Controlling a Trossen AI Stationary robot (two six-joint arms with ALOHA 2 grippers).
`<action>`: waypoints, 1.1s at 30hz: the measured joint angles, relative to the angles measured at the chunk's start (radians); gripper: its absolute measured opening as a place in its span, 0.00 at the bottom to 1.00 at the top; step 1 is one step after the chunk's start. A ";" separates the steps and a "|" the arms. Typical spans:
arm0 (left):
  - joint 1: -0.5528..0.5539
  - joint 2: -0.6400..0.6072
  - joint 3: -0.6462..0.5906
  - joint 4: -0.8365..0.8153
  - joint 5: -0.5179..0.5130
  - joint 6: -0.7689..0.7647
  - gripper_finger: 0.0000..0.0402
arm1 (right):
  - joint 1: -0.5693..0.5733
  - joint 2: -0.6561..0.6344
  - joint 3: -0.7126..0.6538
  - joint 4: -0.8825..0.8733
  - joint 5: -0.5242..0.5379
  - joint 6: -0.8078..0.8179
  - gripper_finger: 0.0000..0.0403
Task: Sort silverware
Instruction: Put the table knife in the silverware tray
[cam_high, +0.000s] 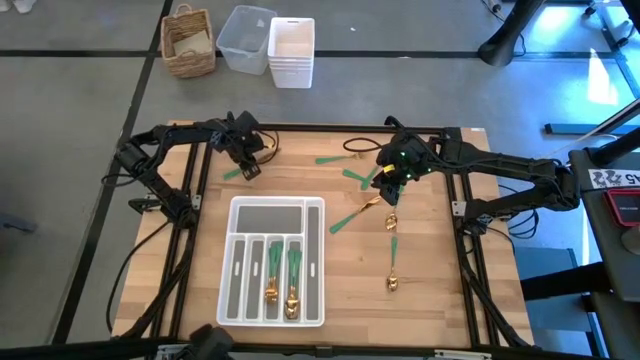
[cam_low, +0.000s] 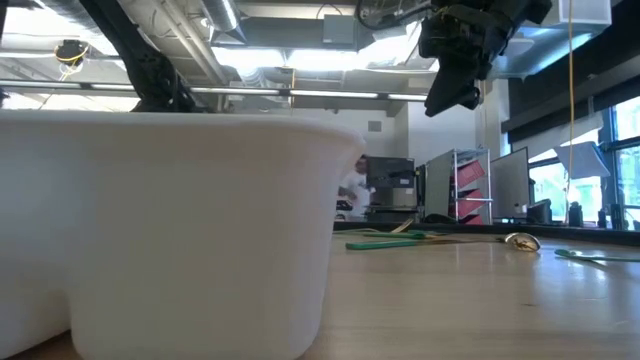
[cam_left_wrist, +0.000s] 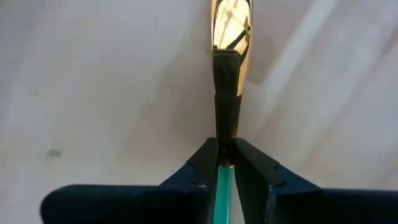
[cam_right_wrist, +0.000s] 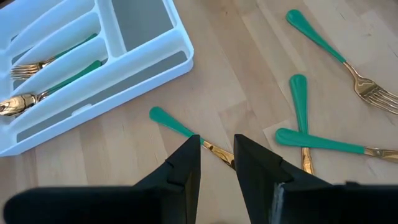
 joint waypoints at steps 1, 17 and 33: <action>0.000 0.000 -0.001 0.001 0.016 -0.005 0.09 | 0.000 0.000 0.000 0.000 0.000 0.000 0.25; -0.001 -0.003 0.052 0.013 0.081 -0.027 0.08 | 0.000 0.000 0.000 0.000 0.000 -0.001 0.25; -0.121 -0.005 0.410 -0.260 0.263 0.072 0.07 | 0.000 0.000 0.000 -0.001 -0.005 -0.003 0.25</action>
